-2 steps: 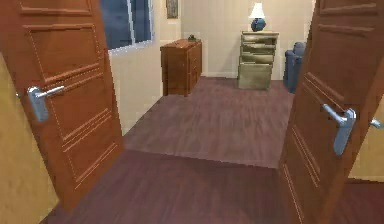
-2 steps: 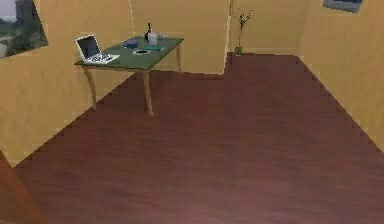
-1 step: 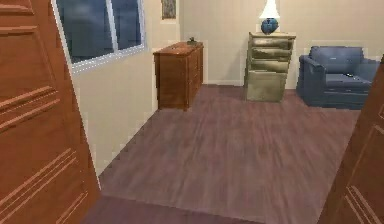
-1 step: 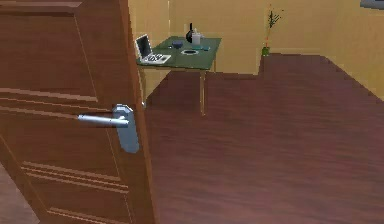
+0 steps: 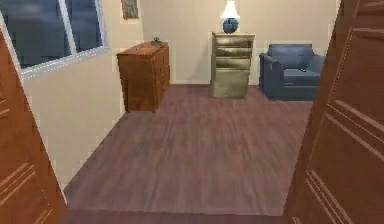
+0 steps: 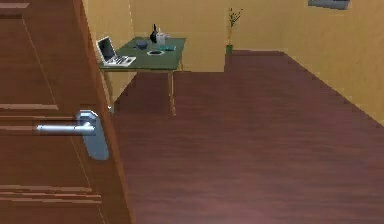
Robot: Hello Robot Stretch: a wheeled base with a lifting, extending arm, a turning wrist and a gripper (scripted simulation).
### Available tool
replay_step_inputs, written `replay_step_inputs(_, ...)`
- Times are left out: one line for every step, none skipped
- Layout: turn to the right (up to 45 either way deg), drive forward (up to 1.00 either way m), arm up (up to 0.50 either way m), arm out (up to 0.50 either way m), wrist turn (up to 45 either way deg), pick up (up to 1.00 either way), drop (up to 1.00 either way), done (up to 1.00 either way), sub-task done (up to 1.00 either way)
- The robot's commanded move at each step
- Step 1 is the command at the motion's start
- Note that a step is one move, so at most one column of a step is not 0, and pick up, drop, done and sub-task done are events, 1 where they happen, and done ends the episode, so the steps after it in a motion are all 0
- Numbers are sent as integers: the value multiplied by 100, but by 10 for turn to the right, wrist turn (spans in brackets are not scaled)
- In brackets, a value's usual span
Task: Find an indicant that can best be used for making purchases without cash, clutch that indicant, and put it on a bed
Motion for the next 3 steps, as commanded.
replay_step_inputs(0, 100, 0, 0, 0, 0, 0, 0, 0)
replay_step_inputs(0, 100, 0, 0, 0, 0, 0, 0, 0)
replay_step_inputs(0, 100, 0, 0, 0, 0, 0, 0, 0)
